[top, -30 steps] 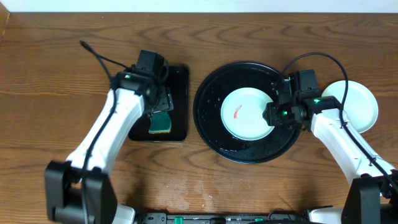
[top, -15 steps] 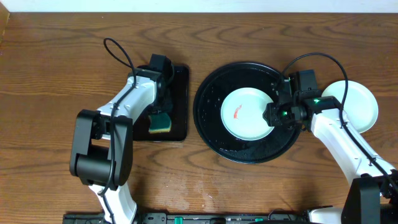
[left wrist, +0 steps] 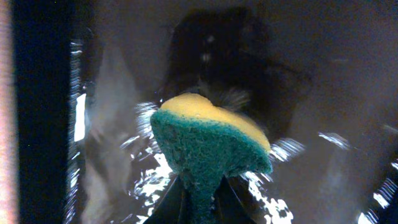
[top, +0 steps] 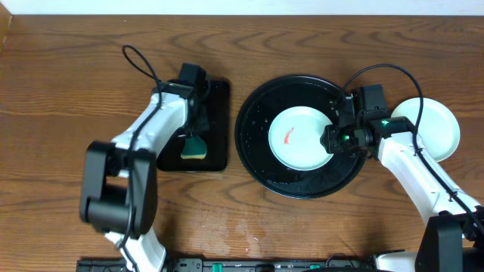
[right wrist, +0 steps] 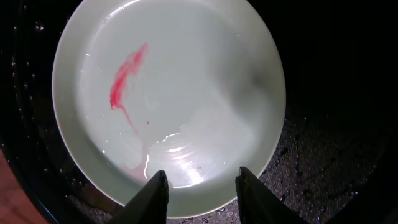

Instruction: Clean dirty plates on tray and stack at the side

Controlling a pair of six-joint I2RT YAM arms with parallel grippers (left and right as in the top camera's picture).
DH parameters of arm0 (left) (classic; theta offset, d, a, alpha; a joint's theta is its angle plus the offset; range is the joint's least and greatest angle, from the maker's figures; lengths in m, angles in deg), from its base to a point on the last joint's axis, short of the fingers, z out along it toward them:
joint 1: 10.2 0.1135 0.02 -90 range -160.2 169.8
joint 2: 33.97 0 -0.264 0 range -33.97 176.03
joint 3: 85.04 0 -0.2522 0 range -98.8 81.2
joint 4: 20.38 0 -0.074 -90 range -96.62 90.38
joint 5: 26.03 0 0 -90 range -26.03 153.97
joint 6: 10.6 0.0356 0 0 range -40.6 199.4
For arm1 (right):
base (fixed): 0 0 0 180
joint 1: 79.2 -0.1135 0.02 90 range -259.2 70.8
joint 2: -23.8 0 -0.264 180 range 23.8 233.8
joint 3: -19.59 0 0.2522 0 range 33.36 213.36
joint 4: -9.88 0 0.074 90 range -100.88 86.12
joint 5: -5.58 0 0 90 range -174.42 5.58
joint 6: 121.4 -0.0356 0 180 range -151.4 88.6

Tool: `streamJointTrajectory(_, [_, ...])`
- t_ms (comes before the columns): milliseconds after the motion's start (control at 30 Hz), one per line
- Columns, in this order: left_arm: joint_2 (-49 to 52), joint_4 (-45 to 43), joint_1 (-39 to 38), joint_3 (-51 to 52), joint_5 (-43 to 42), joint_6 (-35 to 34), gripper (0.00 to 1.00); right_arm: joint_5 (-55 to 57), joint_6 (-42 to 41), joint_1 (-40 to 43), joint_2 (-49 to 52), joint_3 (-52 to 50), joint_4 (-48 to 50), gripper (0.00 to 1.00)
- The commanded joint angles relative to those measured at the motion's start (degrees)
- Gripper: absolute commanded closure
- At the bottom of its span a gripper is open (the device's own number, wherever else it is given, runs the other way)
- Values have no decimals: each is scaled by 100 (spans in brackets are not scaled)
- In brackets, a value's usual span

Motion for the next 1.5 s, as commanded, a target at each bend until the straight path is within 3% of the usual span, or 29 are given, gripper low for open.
streamJointTrajectory(0, [-551,144,28,17,9,79,93,-72,35,-9,-79,31,-4,66])
streamJointTrajectory(300, [-179,-223,31,227,94,146,91,-70,35,-9,-79,31,-2,66])
streamJointTrajectory(400, [-83,-275,31,227,94,149,83,-70,35,-9,-79,31,-4,66])
streamJointTrajectory(467, [-85,-243,31,227,92,144,66,-72,35,-9,-79,31,-4,65])
streamJointTrajectory(567, [-85,-94,31,227,46,140,53,-72,35,-9,-79,31,-4,65])
streamJointTrajectory(767, [-83,273,28,229,-175,140,50,-70,35,-9,-79,31,0,65])
streamJointTrajectory(1100, [-81,-428,24,1029,-385,116,52,-70,7,-9,-79,31,46,65])
streamJointTrajectory(1167, [-81,-673,24,1261,-387,92,62,-70,-13,-9,-79,31,48,65])
streamJointTrajectory(1233, [-81,-754,24,1370,-382,96,86,-70,-13,-9,-79,31,52,65])
streamJointTrajectory(1267, [-81,-748,24,1368,-382,96,92,-70,-11,-9,-79,31,57,65])
streamJointTrajectory(1467, [-258,-472,26,1117,-382,98,93,-66,-7,-9,-79,31,142,69])
